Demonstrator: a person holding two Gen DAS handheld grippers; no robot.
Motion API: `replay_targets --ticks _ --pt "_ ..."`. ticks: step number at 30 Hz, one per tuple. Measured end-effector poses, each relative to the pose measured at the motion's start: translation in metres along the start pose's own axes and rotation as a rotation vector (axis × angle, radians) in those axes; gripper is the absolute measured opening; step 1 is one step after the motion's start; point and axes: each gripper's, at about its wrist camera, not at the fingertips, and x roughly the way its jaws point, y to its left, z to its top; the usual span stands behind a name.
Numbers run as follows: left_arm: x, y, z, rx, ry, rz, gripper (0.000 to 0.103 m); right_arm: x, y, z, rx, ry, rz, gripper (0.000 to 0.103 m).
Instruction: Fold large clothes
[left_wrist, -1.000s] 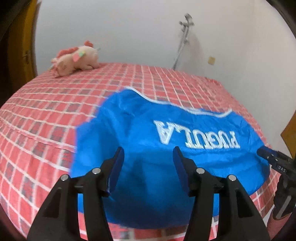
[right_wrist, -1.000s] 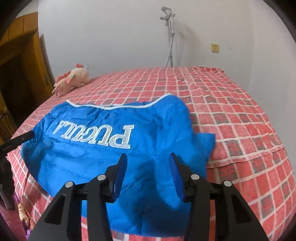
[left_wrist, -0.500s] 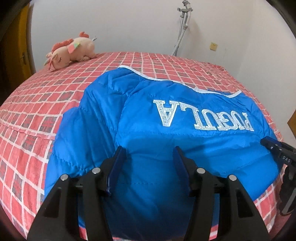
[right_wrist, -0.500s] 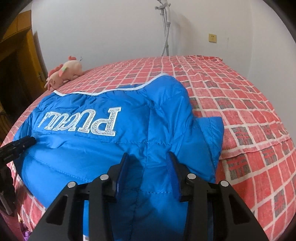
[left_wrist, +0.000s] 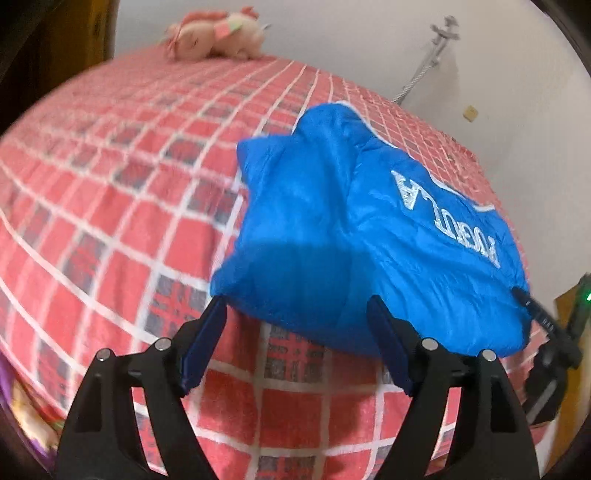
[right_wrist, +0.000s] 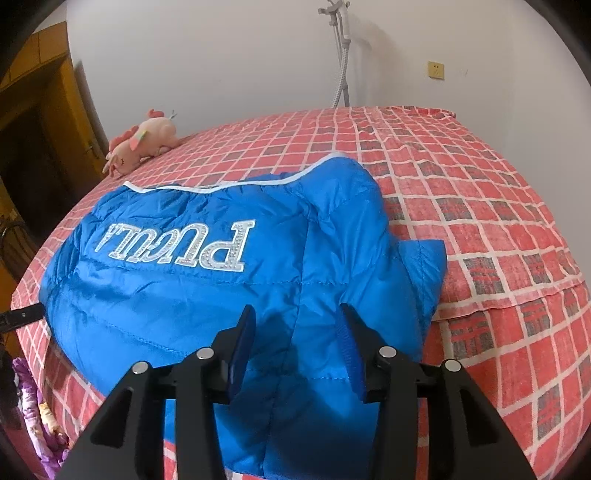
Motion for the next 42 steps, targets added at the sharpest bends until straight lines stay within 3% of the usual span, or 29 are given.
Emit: replay_targets --ticks 3,8,13,18,21,23,26,29,33,36,42 --pt "0.016 0.013 0.002 -0.073 0.026 -0.089 0.082 0.001 0.000 -0.001 -0.009 0.004 0.002 0.045" --pt "0.036 0.024 0.015 -0.149 0.030 -0.169 0.084 0.004 -0.001 0.000 -0.008 0.010 0.004 0.045" --pt "0.056 0.024 0.035 -0.174 0.036 -0.196 0.084 0.007 0.000 -0.001 -0.009 0.015 0.002 0.045" --pt "0.072 0.019 0.052 -0.133 0.021 -0.189 0.084 0.010 -0.004 0.000 0.013 0.024 0.017 0.046" --pt "0.073 0.017 0.057 -0.112 0.003 -0.198 0.075 0.011 -0.002 -0.001 0.013 0.024 0.009 0.046" --pt "0.073 0.020 0.055 -0.127 0.004 -0.229 0.057 0.012 -0.001 0.000 0.019 0.027 0.006 0.046" --pt "0.064 0.020 0.049 -0.153 0.009 -0.271 0.044 0.013 0.001 0.001 0.021 0.033 -0.007 0.046" --pt "0.064 0.015 0.046 -0.112 -0.006 -0.243 0.044 0.018 0.002 0.001 0.015 0.034 -0.019 0.046" --pt "0.078 0.024 0.048 -0.121 0.021 -0.293 0.046 0.026 -0.001 -0.002 0.031 0.011 -0.018 0.046" --pt "0.077 0.022 0.047 -0.114 0.018 -0.284 0.046 0.026 -0.001 0.000 0.031 0.015 -0.024 0.046" --pt "0.043 -0.003 0.058 -0.037 -0.028 -0.250 0.036 0.000 -0.015 0.012 0.072 0.027 0.070 0.047"
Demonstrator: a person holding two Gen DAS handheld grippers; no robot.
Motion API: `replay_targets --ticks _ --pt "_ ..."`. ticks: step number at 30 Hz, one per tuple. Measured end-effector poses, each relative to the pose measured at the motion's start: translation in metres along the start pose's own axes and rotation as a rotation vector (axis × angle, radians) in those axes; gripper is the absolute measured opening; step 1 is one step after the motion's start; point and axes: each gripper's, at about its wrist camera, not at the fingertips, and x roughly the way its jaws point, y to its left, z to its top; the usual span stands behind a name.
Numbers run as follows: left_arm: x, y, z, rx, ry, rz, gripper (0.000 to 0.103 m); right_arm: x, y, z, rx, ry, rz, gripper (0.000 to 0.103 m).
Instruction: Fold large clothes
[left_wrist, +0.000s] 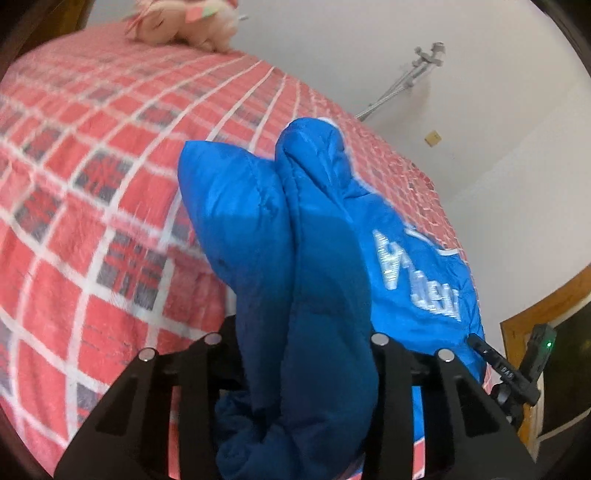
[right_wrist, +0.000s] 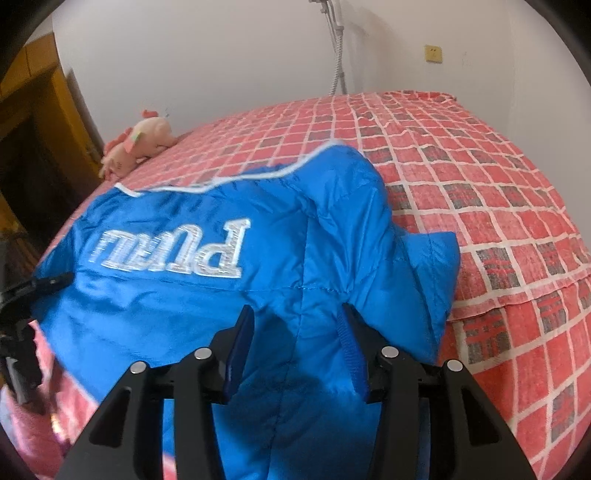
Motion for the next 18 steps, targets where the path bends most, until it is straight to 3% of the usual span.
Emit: replay_targets --ticks 9,13,18 --pt "-0.031 -0.115 0.018 0.211 -0.045 0.002 0.036 -0.054 -0.028 0.011 -0.018 -0.038 -0.061 0.051" --pt "-0.017 -0.185 0.012 0.342 -0.019 0.010 0.036 -0.061 -0.042 0.009 -0.011 -0.036 -0.094 0.051" --pt "0.018 -0.242 -0.006 0.440 0.021 0.047 0.037 -0.062 -0.056 0.004 0.004 -0.031 -0.081 0.051"
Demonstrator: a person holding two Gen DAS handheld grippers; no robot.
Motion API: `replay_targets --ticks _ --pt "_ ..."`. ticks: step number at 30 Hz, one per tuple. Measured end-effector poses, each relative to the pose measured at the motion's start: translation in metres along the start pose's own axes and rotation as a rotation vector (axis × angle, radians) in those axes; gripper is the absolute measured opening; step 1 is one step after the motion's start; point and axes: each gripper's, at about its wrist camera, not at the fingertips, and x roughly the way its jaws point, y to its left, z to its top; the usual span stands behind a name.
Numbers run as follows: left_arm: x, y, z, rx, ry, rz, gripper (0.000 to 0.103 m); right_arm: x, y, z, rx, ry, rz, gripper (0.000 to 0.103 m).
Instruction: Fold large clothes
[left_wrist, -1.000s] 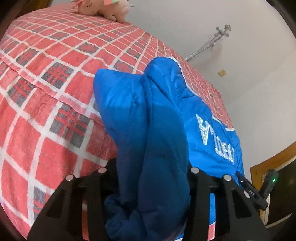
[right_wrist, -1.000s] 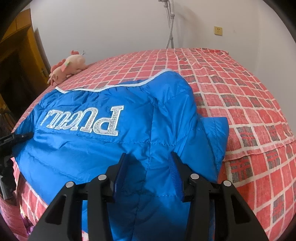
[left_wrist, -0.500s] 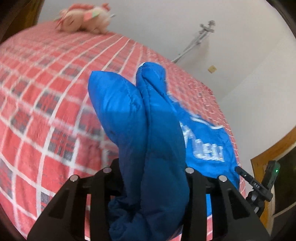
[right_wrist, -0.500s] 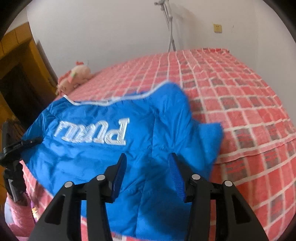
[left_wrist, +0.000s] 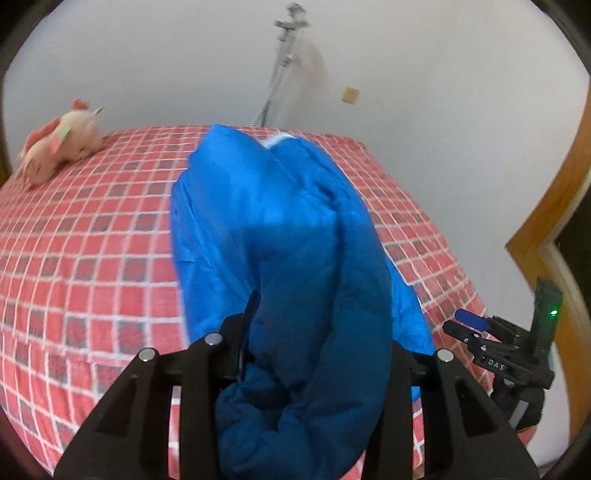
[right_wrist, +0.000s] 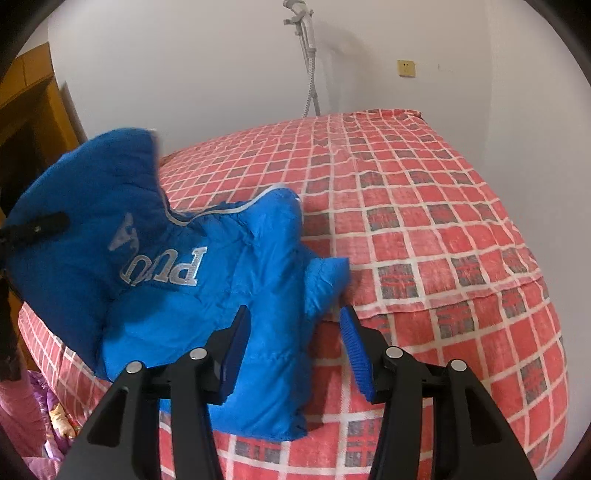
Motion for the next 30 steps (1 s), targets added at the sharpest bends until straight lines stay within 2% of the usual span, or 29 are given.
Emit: replay_targets --ticks 4,8,15,21,24,25,26,30 --pt "0.038 -0.036 -0.005 0.052 0.068 0.020 0.039 0.001 -0.004 -0.003 0.004 0.011 0.008 0.051" --pt "0.081 -0.052 -0.018 0.075 0.153 0.008 0.040 0.001 -0.007 -0.004 0.004 0.011 0.014 0.051" --pt "0.115 -0.062 -0.045 0.150 0.178 0.038 0.041 0.006 -0.010 -0.007 0.014 0.024 0.010 0.051" --pt "0.107 -0.064 -0.043 0.134 0.184 0.002 0.043 0.003 -0.007 -0.003 0.006 0.019 0.008 0.051" --pt "0.094 -0.070 -0.042 0.131 0.175 -0.037 0.053 0.000 -0.005 0.004 0.001 0.010 0.013 0.053" --pt "0.084 -0.072 -0.043 0.129 0.175 -0.079 0.063 -0.001 -0.004 0.006 0.000 0.009 0.012 0.053" --pt "0.079 -0.073 -0.044 0.124 0.174 -0.102 0.067 -0.002 -0.003 0.009 -0.001 0.007 0.011 0.054" --pt "0.042 -0.073 -0.045 0.114 0.132 -0.235 0.072 -0.002 0.002 0.023 0.000 0.012 0.042 0.057"
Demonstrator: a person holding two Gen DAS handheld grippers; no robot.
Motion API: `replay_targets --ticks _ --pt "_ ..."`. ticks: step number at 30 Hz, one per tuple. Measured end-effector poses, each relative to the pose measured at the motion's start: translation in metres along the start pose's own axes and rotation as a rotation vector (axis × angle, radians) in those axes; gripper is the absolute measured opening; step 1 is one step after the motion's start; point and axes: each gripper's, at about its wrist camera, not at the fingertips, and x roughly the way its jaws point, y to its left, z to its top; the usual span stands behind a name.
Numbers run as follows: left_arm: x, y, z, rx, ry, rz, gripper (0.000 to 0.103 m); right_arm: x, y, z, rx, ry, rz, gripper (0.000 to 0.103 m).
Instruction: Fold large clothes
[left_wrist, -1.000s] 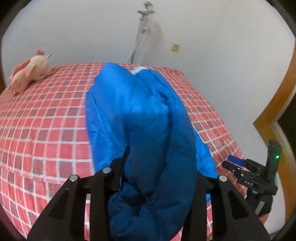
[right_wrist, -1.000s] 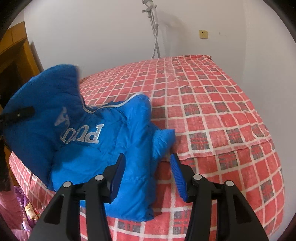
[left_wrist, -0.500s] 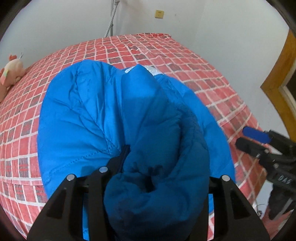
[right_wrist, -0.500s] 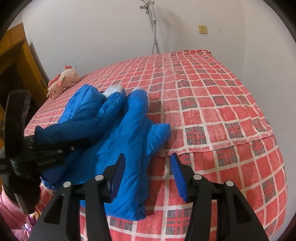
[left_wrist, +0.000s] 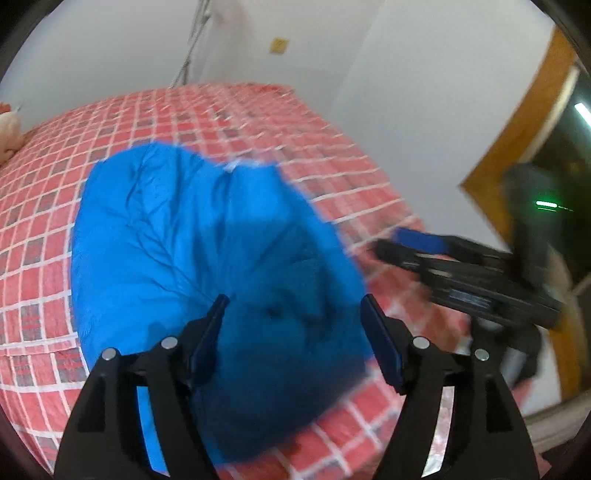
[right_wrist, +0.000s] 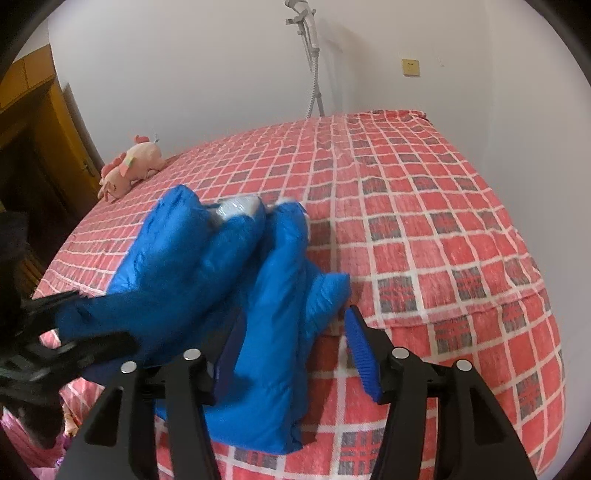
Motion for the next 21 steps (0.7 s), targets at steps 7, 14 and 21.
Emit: replay_targets --ticks 7,14,21 --pt "-0.062 0.035 0.006 -0.068 -0.137 0.051 0.074 0.004 0.017 0.022 0.009 0.057 0.111 0.067" --pt "-0.034 0.101 0.014 -0.160 -0.097 0.331 0.074 0.028 0.046 0.037 0.018 0.193 0.196 0.078" --pt "-0.024 0.131 0.008 -0.199 -0.091 0.386 0.074 0.078 0.060 0.039 0.074 0.348 0.207 0.078"
